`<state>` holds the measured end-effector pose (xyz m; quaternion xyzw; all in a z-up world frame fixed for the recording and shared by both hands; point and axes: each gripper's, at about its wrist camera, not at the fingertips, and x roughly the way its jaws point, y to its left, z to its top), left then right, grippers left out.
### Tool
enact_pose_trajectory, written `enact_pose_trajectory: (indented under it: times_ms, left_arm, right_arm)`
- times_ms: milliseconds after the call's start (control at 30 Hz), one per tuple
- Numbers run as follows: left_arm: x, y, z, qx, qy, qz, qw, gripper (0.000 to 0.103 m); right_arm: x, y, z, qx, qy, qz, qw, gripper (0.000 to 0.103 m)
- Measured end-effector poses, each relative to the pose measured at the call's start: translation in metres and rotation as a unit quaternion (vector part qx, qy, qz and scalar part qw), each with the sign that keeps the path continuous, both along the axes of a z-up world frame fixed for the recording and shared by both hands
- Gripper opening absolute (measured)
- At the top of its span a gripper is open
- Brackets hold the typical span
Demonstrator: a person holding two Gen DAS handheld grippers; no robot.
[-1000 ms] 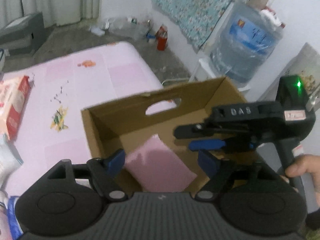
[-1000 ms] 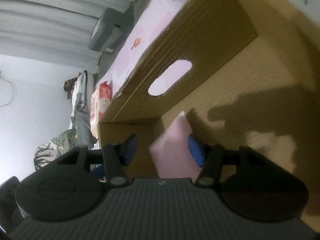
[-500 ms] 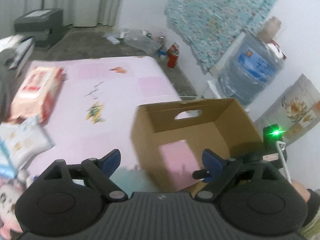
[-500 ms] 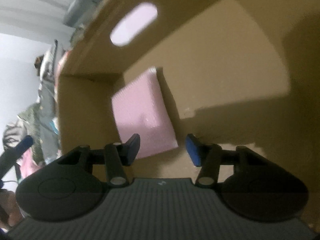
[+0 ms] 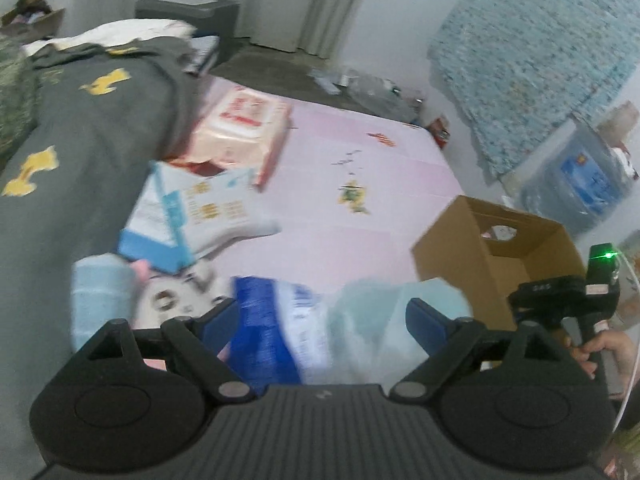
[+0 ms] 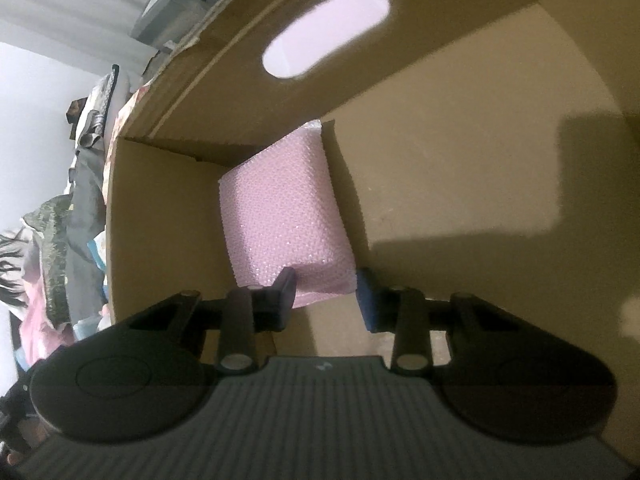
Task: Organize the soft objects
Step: 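Carry the pink pouch with the right tool into the cardboard box and release, then reach the right tool to the white cotton-pad bag and grasp it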
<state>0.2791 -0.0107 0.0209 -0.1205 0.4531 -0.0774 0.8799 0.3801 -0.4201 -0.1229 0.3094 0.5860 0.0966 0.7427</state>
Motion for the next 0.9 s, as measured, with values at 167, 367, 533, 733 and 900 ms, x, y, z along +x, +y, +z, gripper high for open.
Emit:
enact_pose_trajectory:
  times_ms: [167,367,533,733,900]
  left_arm:
    - [-0.01,0.022,0.002,0.011,-0.004,0.015,0.9998,0.096]
    - [-0.016,0.037,0.009,0.025,-0.017,0.025,0.9993,0.098]
    - [-0.021,0.049,0.016,0.042,-0.045,0.032,0.9976,0.098]
    - [-0.01,0.061,0.017,0.058,-0.057,0.04,0.9959,0.098]
    - [0.019,0.07,0.009,0.04,-0.04,0.078,0.9954,0.088]
  right_arm:
    - [0.004,0.003,0.005,-0.01,-0.007,0.0,1.0,0.032]
    - [0.0,0.009,0.02,-0.039,-0.02,0.008,0.999,0.042]
    - [-0.001,-0.002,0.064,-0.041,-0.059,-0.01,0.997,0.052]
    - [-0.003,0.007,0.135,-0.002,-0.127,0.016,0.992,0.054]
    - [0.021,0.075,0.165,0.073,-0.152,0.093,0.981,0.054]
